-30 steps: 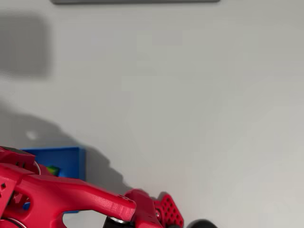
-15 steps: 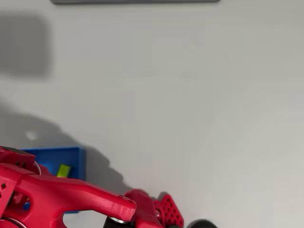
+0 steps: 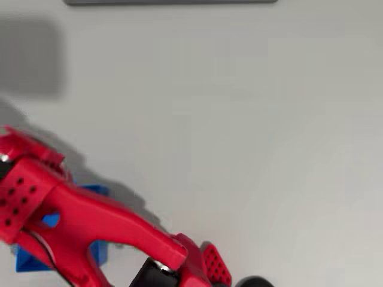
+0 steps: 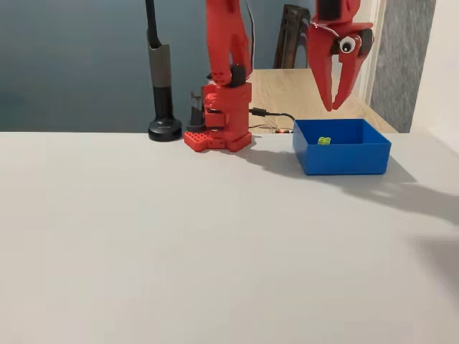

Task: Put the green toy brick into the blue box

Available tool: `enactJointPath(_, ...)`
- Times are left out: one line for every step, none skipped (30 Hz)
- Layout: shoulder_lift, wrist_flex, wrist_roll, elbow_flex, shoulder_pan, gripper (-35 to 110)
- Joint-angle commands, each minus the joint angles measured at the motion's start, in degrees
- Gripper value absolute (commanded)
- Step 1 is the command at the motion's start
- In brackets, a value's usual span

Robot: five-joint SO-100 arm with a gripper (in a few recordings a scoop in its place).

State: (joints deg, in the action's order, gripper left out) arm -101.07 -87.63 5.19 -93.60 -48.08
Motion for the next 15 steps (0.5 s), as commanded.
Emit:
enactJointPath(-3.16,-0.88,0.88,4.04,6.59,0)
enactJointPath(-3.25,-0.88,0.97,4.04,8.44,0)
enactJointPath(-3.34,-0.88,1.05,4.04,10.20,0)
enactJointPath(-3.78,-0.88,1.23,3.96,11.87,0)
enactJointPath(-4.75,-0.53,1.23,3.43,13.36,0)
enactJointPath(-6.06,0.09,1.23,2.46,14.77,0)
enactJointPath(-7.56,0.97,1.14,1.14,16.08,0)
enactJointPath(-9.23,2.02,0.88,-0.35,17.23,0)
enactJointPath(-10.81,2.99,0.70,-1.76,18.28,0)
enactJointPath(-12.30,4.31,0.44,-3.52,19.42,0)
enactJointPath(-13.89,5.62,0.35,-5.36,20.57,0)
enactJointPath(-15.29,6.94,0.26,-7.21,21.71,0)
enactJointPath(-16.70,7.91,0.26,-9.05,22.85,0)
enactJointPath(-18.02,8.61,0.18,-10.90,23.99,0)
enactJointPath(-19.25,9.49,0.09,-12.74,25.22,0)
